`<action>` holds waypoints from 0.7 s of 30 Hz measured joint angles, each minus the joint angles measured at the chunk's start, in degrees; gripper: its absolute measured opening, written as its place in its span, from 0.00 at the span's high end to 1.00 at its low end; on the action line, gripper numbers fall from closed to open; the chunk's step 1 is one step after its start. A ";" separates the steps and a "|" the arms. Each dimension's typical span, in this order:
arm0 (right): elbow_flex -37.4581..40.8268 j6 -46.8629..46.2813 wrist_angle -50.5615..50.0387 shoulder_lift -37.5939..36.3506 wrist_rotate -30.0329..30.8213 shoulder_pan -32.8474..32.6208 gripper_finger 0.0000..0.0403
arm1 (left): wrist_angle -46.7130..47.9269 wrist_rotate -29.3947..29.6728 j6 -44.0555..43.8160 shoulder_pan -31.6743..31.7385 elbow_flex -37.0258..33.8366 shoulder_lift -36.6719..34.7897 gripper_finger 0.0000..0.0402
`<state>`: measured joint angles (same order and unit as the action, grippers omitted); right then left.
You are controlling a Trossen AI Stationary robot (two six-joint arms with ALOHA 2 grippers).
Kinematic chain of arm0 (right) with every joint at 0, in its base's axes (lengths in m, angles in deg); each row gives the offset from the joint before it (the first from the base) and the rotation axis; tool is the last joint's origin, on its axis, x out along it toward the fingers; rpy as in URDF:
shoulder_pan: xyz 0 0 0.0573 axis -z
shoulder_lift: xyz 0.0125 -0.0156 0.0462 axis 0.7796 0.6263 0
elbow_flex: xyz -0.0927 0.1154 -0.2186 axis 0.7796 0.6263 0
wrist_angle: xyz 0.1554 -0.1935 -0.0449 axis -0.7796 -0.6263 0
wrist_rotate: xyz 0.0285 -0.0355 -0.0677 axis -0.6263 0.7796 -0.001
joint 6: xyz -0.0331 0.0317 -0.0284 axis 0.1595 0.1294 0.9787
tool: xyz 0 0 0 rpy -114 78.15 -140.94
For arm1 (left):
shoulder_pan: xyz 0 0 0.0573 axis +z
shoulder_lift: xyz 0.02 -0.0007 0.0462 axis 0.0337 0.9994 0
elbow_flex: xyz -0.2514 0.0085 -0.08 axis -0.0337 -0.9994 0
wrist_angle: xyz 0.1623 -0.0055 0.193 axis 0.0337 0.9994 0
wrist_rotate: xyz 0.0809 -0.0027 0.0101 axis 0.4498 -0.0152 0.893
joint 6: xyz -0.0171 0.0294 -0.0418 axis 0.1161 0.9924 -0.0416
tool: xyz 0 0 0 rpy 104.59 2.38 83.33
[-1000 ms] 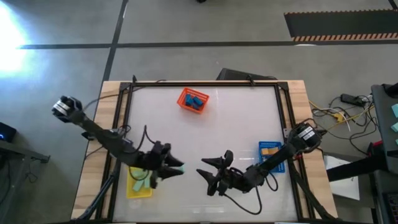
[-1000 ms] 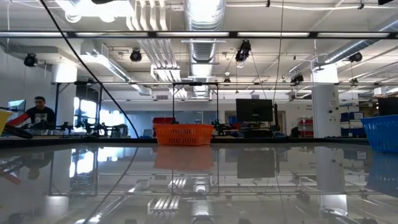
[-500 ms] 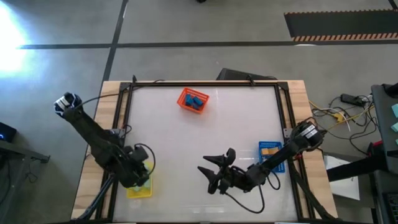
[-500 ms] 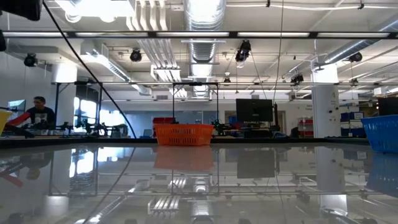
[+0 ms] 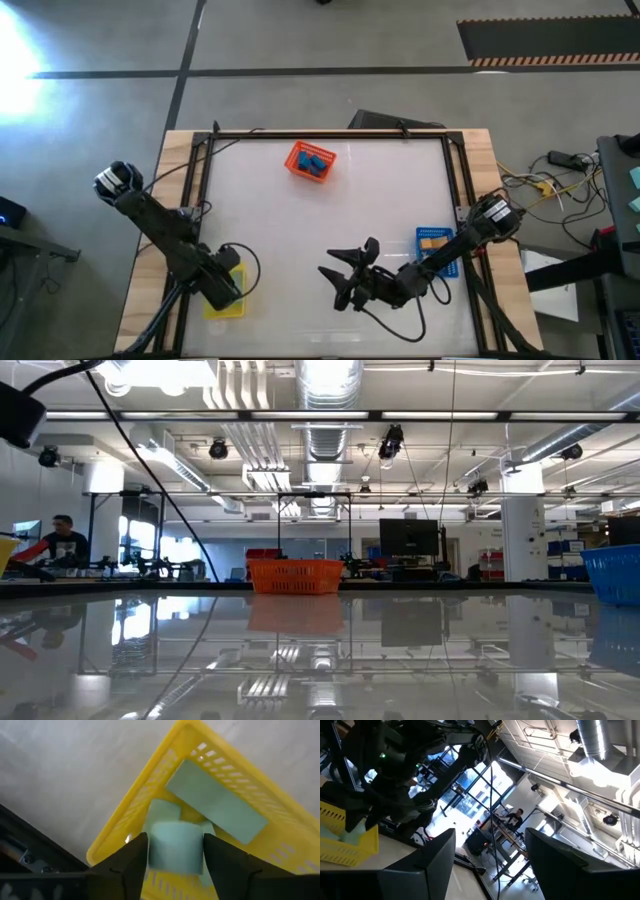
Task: Sort & place blocks by color
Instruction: Put the green block into the yellow bin, then return to Home Position
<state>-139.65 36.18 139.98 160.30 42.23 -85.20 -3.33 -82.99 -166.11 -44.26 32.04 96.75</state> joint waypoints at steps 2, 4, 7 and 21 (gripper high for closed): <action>0.44 0.05 0.00 -0.04 0.00 0.00 0.43 | 0.21 0.00 0.15 -0.01 -0.05 -0.15 0.54; 1.39 0.01 0.00 -0.27 0.06 0.00 0.43 | 0.42 0.01 0.21 -0.02 -0.15 -0.60 0.51; 3.90 -1.13 0.29 -1.65 0.47 0.11 0.43 | 0.53 0.65 0.64 -0.02 0.25 -1.48 0.47; 31.93 -29.40 -6.88 -28.27 -18.68 13.56 0.43 | -58.31 10.90 94.47 13.53 -2.49 -4.54 0.57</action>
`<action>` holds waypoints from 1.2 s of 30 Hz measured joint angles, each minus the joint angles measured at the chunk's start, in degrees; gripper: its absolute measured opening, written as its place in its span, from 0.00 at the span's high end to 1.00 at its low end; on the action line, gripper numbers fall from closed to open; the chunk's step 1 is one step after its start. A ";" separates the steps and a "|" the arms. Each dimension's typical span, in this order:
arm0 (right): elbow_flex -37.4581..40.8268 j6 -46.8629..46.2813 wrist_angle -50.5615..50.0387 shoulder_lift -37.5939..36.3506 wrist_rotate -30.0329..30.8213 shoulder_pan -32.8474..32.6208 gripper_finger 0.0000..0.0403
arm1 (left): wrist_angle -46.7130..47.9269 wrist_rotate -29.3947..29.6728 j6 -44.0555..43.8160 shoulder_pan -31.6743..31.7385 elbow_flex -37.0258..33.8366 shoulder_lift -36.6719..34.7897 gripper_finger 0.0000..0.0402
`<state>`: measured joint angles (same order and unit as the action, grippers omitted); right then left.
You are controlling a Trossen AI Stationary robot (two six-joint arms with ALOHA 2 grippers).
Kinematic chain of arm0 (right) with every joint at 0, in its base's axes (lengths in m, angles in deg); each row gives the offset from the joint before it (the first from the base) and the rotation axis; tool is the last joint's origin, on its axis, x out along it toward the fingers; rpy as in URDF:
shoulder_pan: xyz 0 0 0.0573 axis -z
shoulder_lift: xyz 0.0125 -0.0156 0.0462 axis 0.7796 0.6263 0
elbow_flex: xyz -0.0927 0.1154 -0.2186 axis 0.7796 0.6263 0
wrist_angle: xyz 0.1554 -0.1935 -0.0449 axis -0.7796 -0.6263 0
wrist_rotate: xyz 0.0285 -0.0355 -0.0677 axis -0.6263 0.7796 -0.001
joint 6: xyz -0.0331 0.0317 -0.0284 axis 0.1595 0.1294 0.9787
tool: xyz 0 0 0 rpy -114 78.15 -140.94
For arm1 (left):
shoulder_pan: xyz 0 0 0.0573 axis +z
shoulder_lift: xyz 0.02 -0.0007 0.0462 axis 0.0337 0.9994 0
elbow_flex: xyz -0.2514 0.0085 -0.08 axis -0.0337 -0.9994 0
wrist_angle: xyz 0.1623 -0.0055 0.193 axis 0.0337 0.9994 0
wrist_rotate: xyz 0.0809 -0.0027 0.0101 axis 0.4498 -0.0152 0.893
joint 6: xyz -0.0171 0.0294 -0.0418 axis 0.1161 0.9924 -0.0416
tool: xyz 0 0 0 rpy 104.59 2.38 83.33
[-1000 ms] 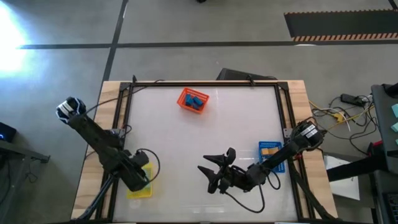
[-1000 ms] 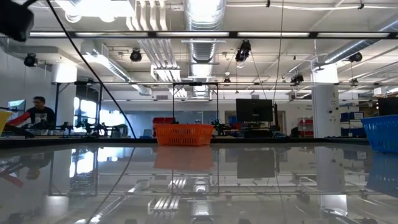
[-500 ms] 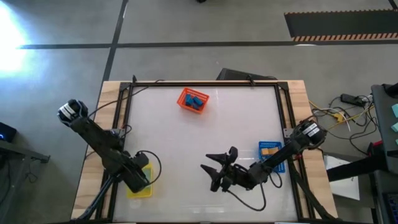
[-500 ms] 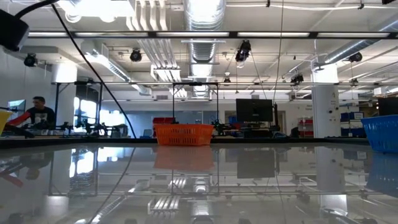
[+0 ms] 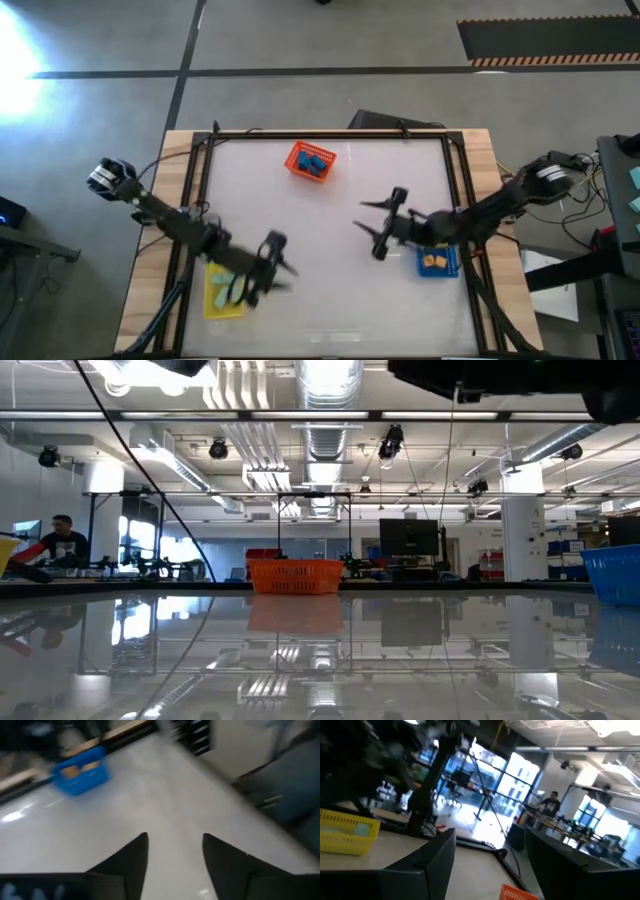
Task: Sort & place blocks by color
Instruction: Return to Home Position
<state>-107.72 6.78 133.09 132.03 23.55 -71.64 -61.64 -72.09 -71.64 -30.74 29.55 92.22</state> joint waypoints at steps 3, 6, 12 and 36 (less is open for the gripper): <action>6.07 -0.96 -0.46 -8.29 -3.85 3.50 0.43 | 3.62 -0.11 4.37 7.33 -1.69 -3.66 0.68; 11.37 -0.50 -0.51 -16.03 -3.89 6.55 0.43 | 6.22 -0.83 5.92 14.28 -5.59 -9.09 0.81; 19.57 -0.26 -3.75 -29.28 -3.83 12.79 0.43 | 4.32 -4.76 7.52 27.86 -14.95 -22.59 0.99; 26.69 -1.40 -34.32 -62.78 -3.13 17.94 0.43 | 0.48 -5.64 -1.26 37.58 -41.26 -64.82 0.97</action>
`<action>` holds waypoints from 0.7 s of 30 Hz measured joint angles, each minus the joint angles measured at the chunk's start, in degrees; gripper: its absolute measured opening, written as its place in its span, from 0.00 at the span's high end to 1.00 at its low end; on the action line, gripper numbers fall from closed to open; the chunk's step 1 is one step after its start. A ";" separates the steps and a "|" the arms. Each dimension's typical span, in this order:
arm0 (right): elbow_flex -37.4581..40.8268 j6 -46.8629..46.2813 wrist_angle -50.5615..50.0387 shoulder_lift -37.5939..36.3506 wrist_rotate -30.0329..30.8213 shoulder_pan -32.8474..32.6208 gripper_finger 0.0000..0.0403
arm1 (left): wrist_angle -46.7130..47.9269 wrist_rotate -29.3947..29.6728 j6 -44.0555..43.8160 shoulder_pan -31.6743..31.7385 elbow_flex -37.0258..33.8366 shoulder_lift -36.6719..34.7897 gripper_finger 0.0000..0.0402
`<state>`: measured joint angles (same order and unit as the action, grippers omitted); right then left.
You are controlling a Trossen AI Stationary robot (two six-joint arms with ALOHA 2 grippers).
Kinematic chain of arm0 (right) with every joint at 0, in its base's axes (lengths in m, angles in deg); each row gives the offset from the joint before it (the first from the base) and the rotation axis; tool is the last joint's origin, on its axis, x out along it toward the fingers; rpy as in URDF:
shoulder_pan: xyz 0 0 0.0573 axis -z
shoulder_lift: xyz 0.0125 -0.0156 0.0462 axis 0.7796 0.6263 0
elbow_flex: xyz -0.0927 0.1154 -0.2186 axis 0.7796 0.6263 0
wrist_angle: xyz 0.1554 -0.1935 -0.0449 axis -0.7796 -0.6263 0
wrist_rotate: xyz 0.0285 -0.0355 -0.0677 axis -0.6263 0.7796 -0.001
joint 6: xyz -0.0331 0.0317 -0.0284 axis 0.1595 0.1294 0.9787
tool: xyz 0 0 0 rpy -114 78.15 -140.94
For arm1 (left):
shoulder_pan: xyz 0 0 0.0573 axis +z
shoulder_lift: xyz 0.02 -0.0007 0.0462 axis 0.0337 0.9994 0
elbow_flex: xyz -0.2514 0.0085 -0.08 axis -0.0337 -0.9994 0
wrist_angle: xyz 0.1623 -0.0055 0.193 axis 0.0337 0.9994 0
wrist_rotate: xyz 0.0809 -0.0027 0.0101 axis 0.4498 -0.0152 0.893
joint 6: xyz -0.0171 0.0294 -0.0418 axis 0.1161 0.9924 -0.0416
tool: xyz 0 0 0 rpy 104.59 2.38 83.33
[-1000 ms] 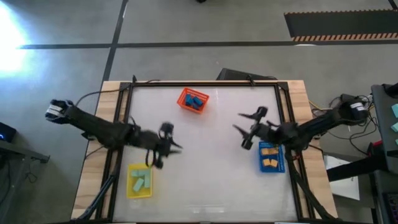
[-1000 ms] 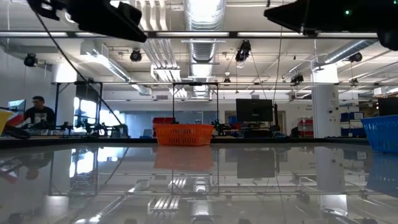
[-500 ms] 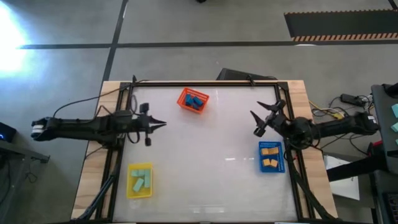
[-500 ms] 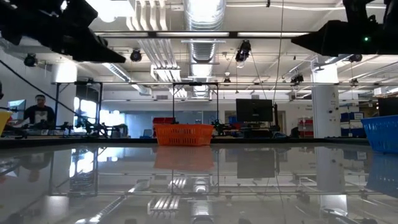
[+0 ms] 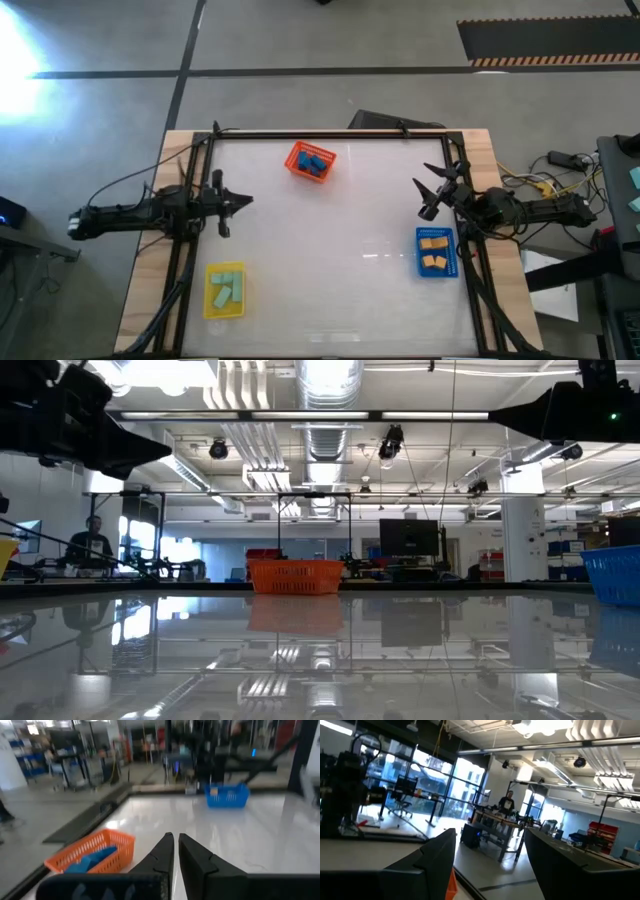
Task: Sort & place blocks by color
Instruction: Return to Home Position
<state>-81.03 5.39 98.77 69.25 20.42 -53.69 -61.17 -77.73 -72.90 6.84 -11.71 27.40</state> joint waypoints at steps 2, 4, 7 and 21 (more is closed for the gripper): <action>0.04 0.10 -2.49 -1.44 -0.55 -0.01 0.43 | -0.23 0.01 -0.90 0.00 -1.04 -3.04 0.97; 0.04 -0.19 -4.34 -2.70 -1.31 -0.01 0.43 | 0.09 0.02 -1.92 -0.01 -2.15 -5.69 0.97; 0.16 -0.87 -7.02 -4.16 -2.88 -0.01 0.43 | -0.47 -0.36 -3.20 -0.04 -3.49 -9.17 0.97; 0.26 -3.12 -17.99 -12.30 -4.28 -3.34 0.43 | -4.31 -0.70 -7.78 -0.07 -4.93 -7.28 0.97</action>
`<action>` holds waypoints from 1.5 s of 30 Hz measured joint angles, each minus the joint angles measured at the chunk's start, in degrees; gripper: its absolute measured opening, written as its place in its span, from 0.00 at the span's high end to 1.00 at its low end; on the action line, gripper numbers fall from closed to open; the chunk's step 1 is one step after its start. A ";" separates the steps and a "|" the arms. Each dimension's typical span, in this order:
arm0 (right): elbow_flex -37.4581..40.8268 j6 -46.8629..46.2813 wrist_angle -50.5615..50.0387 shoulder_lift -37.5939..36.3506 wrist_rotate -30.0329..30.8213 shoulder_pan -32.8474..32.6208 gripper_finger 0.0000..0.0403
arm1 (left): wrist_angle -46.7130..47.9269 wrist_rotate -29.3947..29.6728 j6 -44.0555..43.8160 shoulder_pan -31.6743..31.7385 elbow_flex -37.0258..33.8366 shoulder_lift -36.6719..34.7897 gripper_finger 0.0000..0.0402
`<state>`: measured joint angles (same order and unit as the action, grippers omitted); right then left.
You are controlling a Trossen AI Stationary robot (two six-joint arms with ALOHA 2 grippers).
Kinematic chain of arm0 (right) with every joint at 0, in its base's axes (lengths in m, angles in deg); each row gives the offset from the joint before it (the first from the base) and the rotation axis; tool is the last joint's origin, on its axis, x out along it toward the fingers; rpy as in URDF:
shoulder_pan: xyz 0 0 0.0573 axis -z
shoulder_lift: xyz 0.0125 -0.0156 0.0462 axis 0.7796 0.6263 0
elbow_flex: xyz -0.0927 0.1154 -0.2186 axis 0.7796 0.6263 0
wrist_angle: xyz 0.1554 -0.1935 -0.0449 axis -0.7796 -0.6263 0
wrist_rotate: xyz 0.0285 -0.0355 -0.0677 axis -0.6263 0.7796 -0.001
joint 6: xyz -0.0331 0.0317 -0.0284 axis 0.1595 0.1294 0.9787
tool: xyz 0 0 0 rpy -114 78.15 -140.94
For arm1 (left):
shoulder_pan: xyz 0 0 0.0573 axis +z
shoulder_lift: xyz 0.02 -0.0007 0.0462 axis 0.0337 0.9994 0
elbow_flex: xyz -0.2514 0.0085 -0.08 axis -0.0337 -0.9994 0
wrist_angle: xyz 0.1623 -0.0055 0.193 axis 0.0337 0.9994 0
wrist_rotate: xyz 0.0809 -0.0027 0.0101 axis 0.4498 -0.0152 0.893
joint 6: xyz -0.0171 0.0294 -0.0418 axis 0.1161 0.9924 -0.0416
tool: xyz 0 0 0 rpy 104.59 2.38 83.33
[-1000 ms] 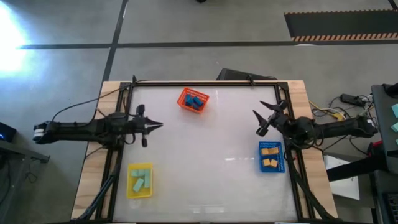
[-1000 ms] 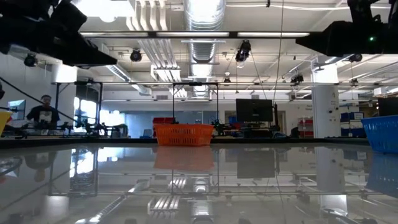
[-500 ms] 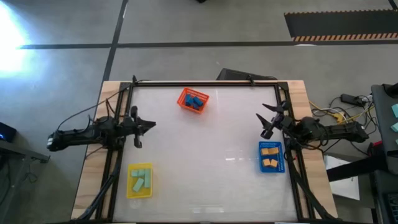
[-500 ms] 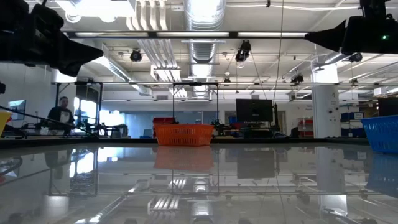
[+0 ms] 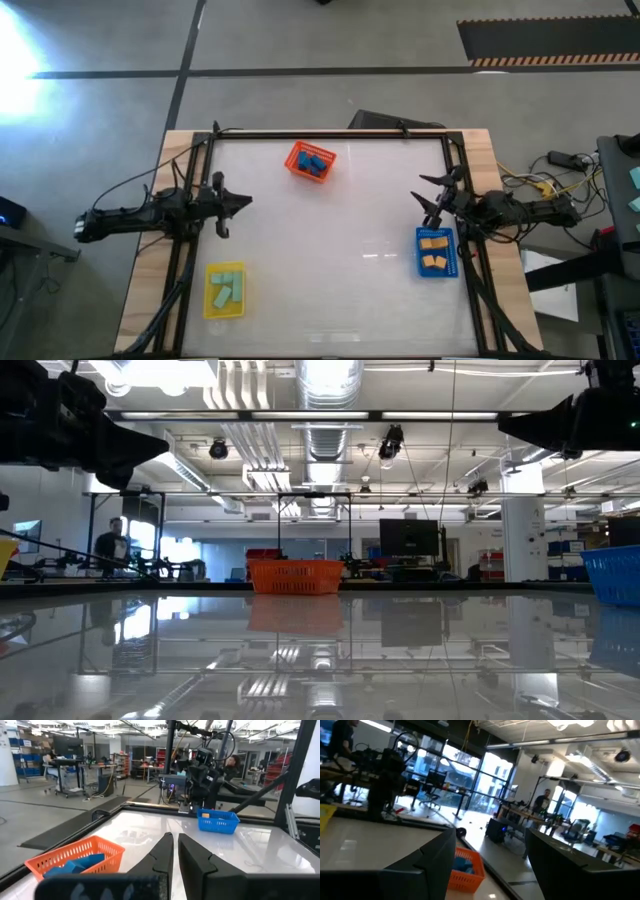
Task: Sort & place blocks by color
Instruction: Return to Home Position
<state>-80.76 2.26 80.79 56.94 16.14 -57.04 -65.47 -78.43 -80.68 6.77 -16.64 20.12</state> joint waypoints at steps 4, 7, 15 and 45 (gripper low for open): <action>0.00 -3.04 -4.54 -1.01 -0.22 -2.31 0.43 | 0.02 -0.02 -2.88 0.01 0.00 0.12 0.97; 0.00 -4.49 -5.00 -0.82 -1.63 -4.44 0.43 | 0.03 0.00 -2.89 0.02 0.00 0.50 0.97; 0.09 -10.77 -5.75 -0.88 -6.11 -8.56 0.43 | -0.15 -0.02 -2.89 0.02 0.00 0.89 0.97; 0.13 -25.49 -8.67 1.74 -15.57 -8.93 0.43 | -0.03 -0.03 -2.87 0.00 0.00 1.18 0.97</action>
<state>-80.63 -23.23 72.11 58.68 0.57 -65.97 -65.51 -78.47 -83.55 6.77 -16.64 21.30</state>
